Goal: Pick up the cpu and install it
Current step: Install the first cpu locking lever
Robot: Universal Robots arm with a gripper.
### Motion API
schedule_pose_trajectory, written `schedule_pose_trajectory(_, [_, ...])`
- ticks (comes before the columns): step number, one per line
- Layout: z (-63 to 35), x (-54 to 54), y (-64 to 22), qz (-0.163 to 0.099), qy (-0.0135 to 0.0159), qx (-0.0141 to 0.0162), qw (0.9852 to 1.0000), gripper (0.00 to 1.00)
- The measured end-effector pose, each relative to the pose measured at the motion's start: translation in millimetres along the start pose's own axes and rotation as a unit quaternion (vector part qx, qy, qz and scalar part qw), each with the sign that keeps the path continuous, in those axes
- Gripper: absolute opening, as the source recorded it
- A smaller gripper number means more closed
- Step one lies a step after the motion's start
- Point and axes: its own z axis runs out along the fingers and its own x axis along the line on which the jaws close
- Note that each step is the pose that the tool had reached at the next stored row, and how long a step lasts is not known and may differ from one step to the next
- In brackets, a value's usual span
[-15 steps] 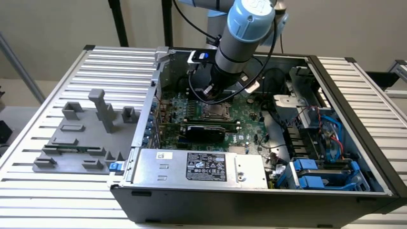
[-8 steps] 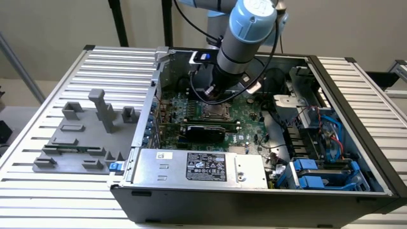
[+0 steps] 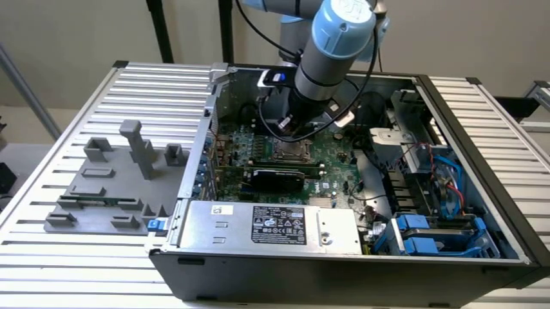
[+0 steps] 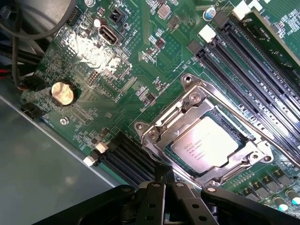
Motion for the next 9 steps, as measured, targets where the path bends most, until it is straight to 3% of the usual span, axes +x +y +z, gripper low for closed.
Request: schedule_pose_trajectory(9, [0.7,1.5,1.8,0.001,-0.0025,-0.0032,1.0000,0.11])
